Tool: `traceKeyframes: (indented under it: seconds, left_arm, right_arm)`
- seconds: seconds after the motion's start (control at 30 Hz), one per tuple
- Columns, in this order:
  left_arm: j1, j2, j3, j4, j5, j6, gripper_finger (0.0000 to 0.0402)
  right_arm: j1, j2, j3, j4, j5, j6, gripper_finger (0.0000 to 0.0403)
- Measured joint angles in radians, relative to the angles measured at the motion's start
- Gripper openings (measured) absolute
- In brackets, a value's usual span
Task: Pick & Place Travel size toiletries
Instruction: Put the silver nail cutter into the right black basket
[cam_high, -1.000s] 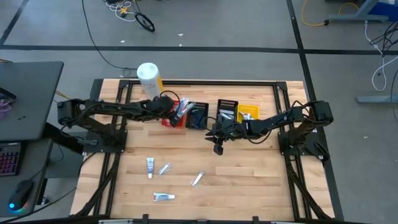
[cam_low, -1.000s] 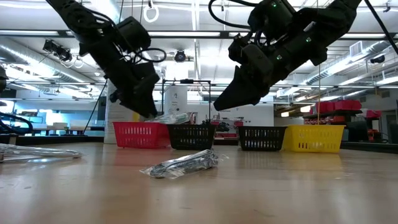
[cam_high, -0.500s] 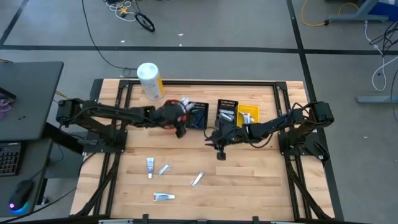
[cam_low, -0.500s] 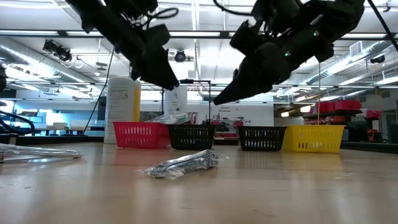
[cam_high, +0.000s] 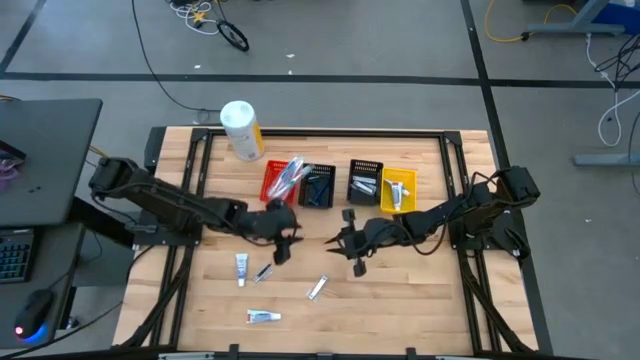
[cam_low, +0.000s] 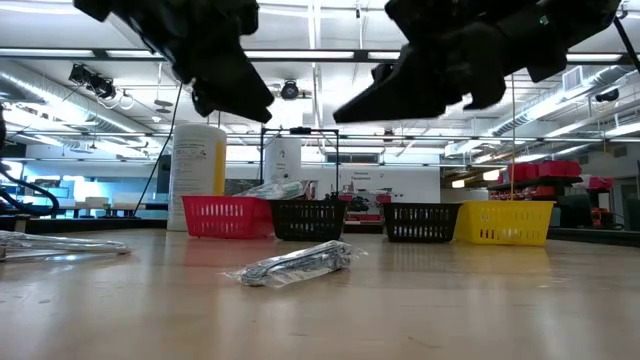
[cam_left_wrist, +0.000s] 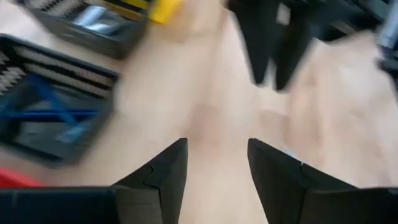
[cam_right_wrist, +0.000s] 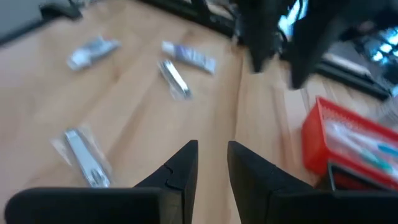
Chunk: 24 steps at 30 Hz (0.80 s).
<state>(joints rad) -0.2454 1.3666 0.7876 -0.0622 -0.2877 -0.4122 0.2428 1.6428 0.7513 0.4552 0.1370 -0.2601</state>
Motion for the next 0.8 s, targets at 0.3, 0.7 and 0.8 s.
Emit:
traceKeyframes:
  seconds: [0.3, 0.7, 0.8]
  left_arm:
    - [-0.169, 0.010, 0.000, -0.100, -0.030, -0.180, 0.0174]
    - [-0.255, 0.010, -0.006, -0.233, -0.114, -0.348, 0.0174]
    - [-0.256, 0.010, -0.007, -0.235, -0.114, -0.348, 0.0174]
  right_arm:
    - [-0.006, 0.000, 0.000, 0.044, -0.015, 0.000, 0.0104]
    - [-0.006, 0.000, 0.000, 0.165, 0.075, 0.047, 0.0105]
    - [-0.006, 0.000, 0.000, 0.156, 0.070, 0.085, 0.0106]
